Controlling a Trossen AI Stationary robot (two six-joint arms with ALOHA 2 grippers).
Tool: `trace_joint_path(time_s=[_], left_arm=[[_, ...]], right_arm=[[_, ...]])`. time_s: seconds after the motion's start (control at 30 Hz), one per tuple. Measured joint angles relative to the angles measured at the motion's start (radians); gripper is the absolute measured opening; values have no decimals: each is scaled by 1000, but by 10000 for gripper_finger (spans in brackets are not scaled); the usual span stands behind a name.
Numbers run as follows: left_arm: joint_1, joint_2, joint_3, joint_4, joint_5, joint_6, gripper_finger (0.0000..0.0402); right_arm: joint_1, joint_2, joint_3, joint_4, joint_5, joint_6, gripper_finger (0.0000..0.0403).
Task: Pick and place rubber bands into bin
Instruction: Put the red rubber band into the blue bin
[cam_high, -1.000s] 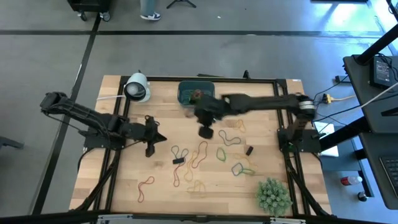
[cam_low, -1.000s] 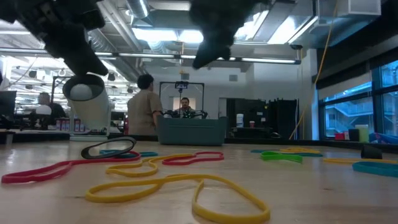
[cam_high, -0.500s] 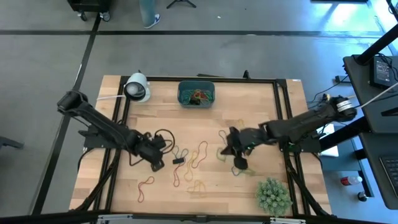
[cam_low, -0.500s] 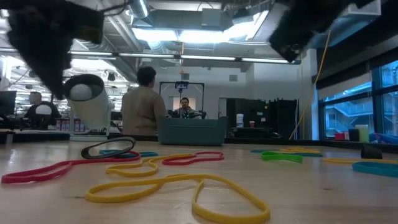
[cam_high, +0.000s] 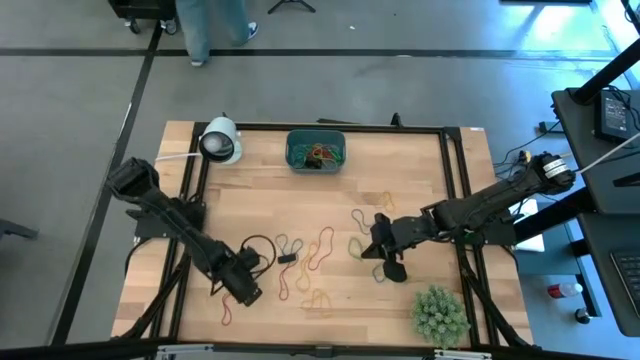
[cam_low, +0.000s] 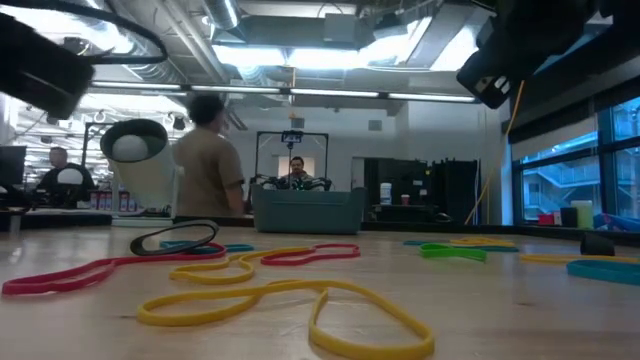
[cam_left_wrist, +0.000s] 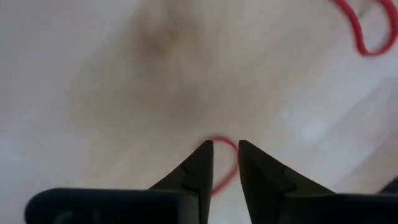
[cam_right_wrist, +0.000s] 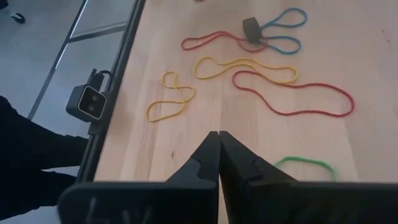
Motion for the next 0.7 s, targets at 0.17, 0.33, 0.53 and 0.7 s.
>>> trace_joint_path(time_s=[0.17,0.33,0.53,0.7], left_arm=[[-66,44,31,-39,0,-115,79],[-101,129,56,-83,4,-172,66],[-104,208,95,-100,29,-222,14],[-100,223,202,-238,-87,-232,3]], right_arm=[[17,0,0,3,-1,0,5],[39,1,0,6,-1,2,6],[56,1,0,6,-1,36,6],[70,1,0,6,-1,53,6]])
